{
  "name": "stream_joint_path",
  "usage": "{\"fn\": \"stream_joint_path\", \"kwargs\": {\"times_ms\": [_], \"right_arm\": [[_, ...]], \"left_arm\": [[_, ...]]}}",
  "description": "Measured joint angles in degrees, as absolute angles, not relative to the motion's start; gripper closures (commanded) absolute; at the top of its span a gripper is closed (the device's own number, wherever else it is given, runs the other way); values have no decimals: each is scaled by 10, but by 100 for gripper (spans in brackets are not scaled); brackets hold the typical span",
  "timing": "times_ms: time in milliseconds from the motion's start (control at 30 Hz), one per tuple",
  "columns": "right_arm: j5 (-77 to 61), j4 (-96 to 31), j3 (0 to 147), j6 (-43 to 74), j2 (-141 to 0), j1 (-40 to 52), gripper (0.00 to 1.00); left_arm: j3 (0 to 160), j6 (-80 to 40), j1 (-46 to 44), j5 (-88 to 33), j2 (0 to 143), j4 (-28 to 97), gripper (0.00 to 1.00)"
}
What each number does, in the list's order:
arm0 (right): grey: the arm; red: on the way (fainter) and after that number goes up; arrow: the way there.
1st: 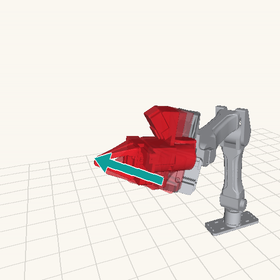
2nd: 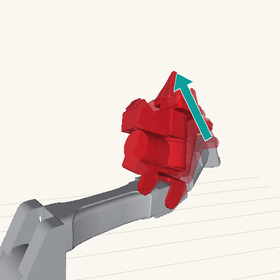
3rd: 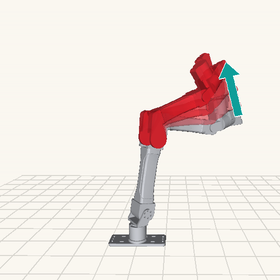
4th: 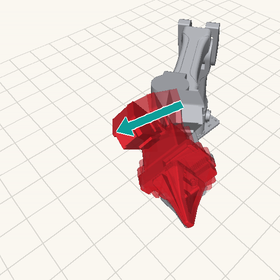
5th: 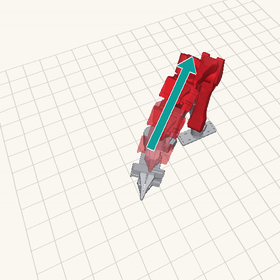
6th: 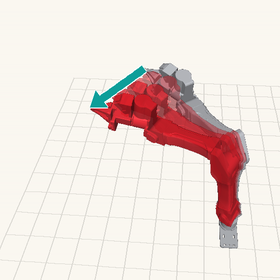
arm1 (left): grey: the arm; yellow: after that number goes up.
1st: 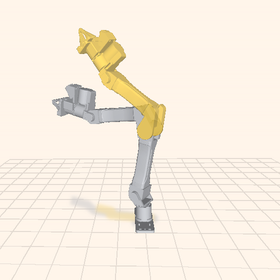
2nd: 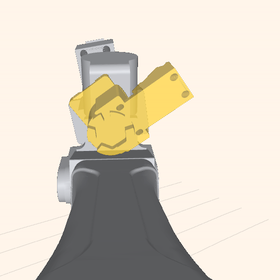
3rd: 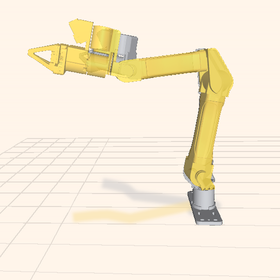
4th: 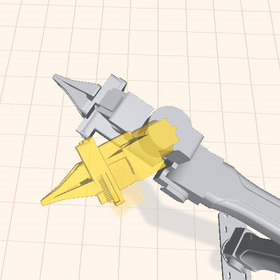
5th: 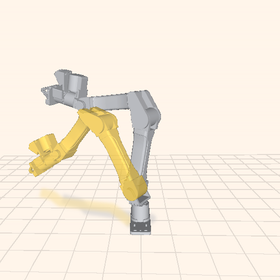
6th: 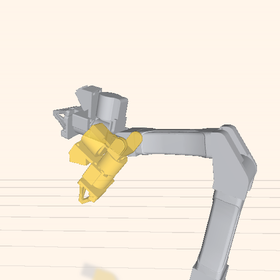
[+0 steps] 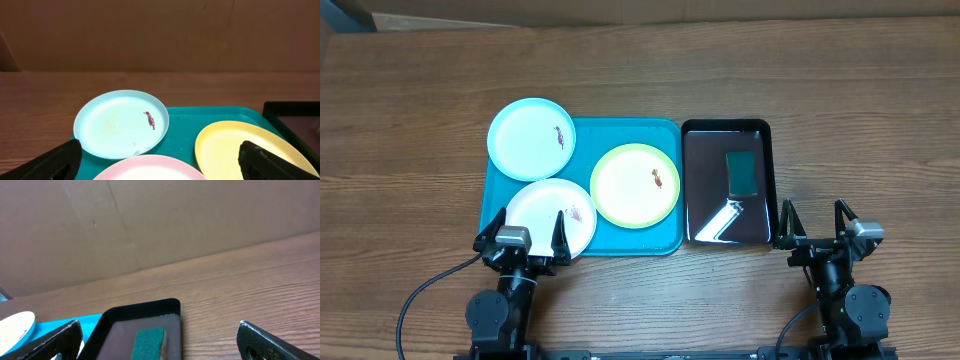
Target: Clean dirty plates on tray and stack at the side
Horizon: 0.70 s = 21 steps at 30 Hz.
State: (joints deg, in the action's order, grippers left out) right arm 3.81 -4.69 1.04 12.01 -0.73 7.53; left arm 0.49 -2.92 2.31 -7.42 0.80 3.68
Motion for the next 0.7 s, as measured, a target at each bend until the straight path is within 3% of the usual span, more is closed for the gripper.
{"fn": "stream_joint_path", "kwargs": {"times_ms": [533,700], "right_arm": [[38,-47,11,120,-7,75,0],[38,-47,11,120,-7,75,0]], "left_arm": [[7,-36,23,-84,8,13,0],[76,-71,23,-109,15,137,0]]}}
